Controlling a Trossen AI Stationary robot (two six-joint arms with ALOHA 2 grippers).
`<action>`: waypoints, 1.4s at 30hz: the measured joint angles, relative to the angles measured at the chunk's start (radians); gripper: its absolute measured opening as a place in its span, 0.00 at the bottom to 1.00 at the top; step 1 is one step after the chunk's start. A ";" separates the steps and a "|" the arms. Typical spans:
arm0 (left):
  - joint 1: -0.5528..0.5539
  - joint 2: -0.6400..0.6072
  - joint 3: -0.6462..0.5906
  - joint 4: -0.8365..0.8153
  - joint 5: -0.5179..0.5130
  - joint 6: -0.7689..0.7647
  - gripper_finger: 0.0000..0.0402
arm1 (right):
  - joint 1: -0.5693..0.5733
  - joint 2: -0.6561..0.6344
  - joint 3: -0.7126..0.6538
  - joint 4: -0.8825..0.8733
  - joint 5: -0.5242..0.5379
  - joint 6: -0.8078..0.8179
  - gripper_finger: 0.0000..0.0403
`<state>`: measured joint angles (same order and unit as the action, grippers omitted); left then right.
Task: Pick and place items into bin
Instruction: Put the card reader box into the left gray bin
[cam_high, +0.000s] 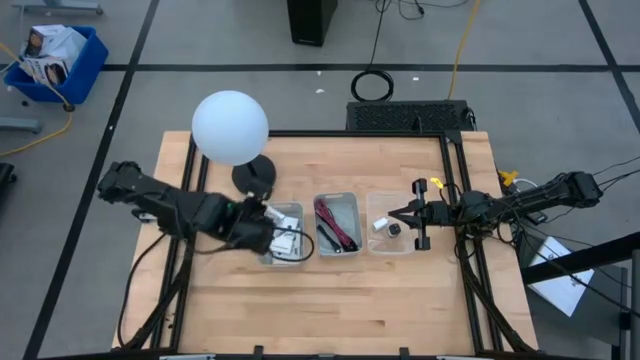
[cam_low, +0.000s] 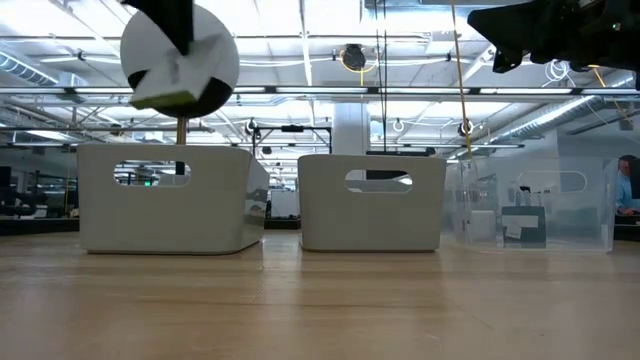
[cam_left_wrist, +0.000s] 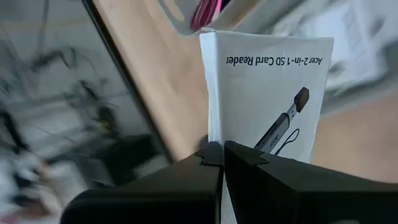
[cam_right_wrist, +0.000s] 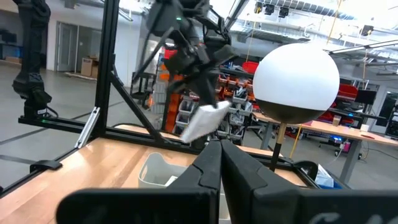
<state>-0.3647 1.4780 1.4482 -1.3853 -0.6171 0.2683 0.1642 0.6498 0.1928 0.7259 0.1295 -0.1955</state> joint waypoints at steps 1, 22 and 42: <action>0.024 0.003 -0.003 0.010 -0.010 0.083 0.01 | 0.000 0.000 0.000 0.000 0.000 0.000 0.01; 0.123 0.365 -0.020 0.198 0.120 1.011 0.02 | 0.000 0.000 -0.001 0.011 0.000 -0.031 0.01; 0.048 0.364 0.007 0.244 0.234 1.074 0.02 | 0.000 0.000 -0.001 0.026 0.000 -0.038 0.01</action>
<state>-0.3171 1.8420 1.4555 -1.1415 -0.3836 1.3426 0.1642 0.6502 0.1917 0.7521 0.1295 -0.2331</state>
